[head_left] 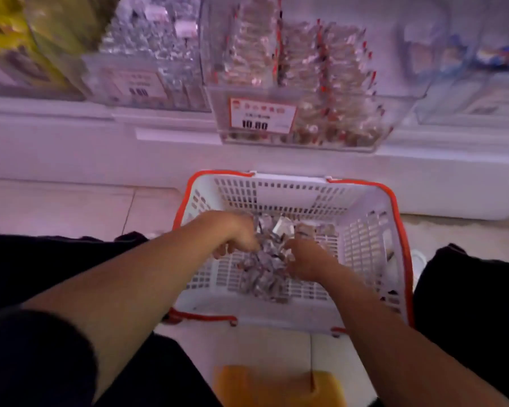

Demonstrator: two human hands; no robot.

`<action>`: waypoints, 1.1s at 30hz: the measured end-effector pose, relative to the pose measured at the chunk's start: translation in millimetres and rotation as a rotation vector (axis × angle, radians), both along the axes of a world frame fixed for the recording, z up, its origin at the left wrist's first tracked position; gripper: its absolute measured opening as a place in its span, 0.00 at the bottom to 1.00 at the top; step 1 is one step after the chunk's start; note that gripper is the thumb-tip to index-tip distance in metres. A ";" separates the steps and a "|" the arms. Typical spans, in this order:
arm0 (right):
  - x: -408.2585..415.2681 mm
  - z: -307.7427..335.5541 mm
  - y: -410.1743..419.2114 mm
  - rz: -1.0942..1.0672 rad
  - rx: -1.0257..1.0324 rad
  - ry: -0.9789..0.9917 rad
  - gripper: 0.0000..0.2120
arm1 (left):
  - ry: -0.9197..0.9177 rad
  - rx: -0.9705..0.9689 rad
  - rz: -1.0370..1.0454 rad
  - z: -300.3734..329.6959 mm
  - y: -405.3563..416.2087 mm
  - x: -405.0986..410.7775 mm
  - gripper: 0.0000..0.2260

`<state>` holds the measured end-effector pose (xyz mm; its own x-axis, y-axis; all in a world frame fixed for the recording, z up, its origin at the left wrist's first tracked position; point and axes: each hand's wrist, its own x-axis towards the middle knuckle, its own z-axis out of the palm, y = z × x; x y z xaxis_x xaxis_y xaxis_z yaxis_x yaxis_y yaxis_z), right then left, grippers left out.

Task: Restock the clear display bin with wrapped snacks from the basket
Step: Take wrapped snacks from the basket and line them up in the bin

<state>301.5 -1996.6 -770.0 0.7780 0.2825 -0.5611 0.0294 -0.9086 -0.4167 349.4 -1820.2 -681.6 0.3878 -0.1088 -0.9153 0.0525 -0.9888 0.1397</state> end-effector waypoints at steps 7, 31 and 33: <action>-30.1 -107.0 -41.0 -0.408 0.093 0.338 0.48 | 0.026 -0.057 0.370 -128.7 -0.8 -60.0 0.30; -11.4 -161.9 -14.5 -0.201 -0.221 0.175 0.15 | -0.219 0.070 0.712 -252.2 -6.9 -70.7 0.15; -7.8 -159.9 -20.7 -0.168 -0.237 0.265 0.13 | -0.160 0.005 0.853 -249.9 -1.4 -65.4 0.13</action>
